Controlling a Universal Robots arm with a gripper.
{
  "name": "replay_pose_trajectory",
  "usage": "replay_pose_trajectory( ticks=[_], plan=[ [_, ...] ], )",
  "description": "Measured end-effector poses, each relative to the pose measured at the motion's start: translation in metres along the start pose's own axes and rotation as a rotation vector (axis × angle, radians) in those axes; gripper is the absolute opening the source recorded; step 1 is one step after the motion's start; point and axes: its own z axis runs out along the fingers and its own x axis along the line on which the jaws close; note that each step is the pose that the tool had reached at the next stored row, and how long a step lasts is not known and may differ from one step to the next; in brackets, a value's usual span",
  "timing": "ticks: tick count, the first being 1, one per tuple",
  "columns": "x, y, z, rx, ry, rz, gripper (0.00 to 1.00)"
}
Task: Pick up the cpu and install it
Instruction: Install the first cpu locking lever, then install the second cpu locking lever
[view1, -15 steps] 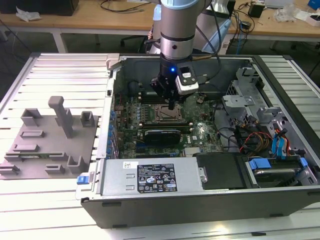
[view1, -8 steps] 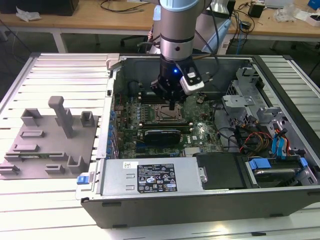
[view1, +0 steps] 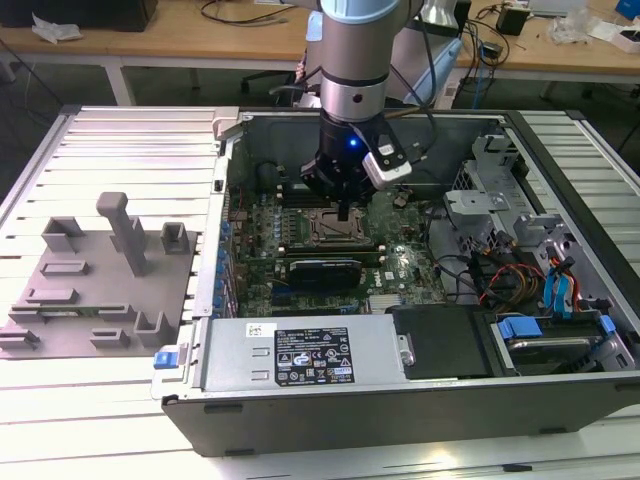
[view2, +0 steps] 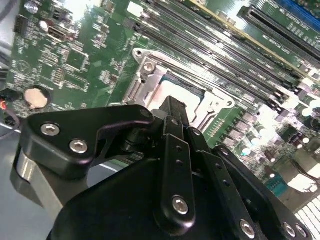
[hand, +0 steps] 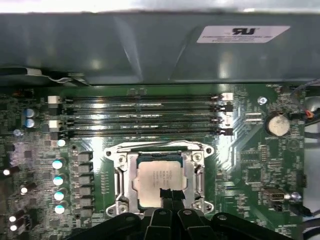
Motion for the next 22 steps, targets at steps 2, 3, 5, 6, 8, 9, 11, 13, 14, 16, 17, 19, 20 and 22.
replay_pose_trajectory(
  ticks=[2,3,5,6,8,9,11,13,14,16,17,19,20,22],
  plan=[
    [0.0000,0.0000,-0.0001,0.0007,0.0104,0.000,0.11],
    [0.0000,0.0000,-0.0001,0.0007,0.0109,0.000,0.11],
    [0.0000,0.0000,0.0000,0.0004,0.0109,-0.007,0.11],
    [-0.0001,0.0000,0.0001,0.0000,0.0096,-0.036,0.11],
    [-0.0001,0.0000,0.0001,-0.0002,0.0088,-0.053,0.11],
    [0.0000,-0.0001,-0.0017,0.0003,0.0090,-0.053,0.11],
    [-0.0002,-0.0005,-0.0115,0.0000,0.0088,-0.053,0.11],
    [-0.0003,-0.0009,-0.0219,0.0001,0.0089,-0.053,0.11],
    [-0.0004,-0.0010,-0.0252,-0.0001,0.0089,-0.053,0.11],
    [-0.0004,-0.0010,-0.0253,-0.0001,0.0088,-0.053,0.11],
    [-0.0004,-0.0011,-0.0254,0.0000,0.0089,-0.053,0.11],
    [-0.0004,-0.0011,-0.0255,0.0000,0.0089,-0.053,0.11],
    [-0.0004,-0.0011,-0.0255,0.0000,0.0089,-0.053,0.11],
    [-0.0004,-0.0011,-0.0255,0.0001,0.0089,-0.053,0.11]
  ],
)
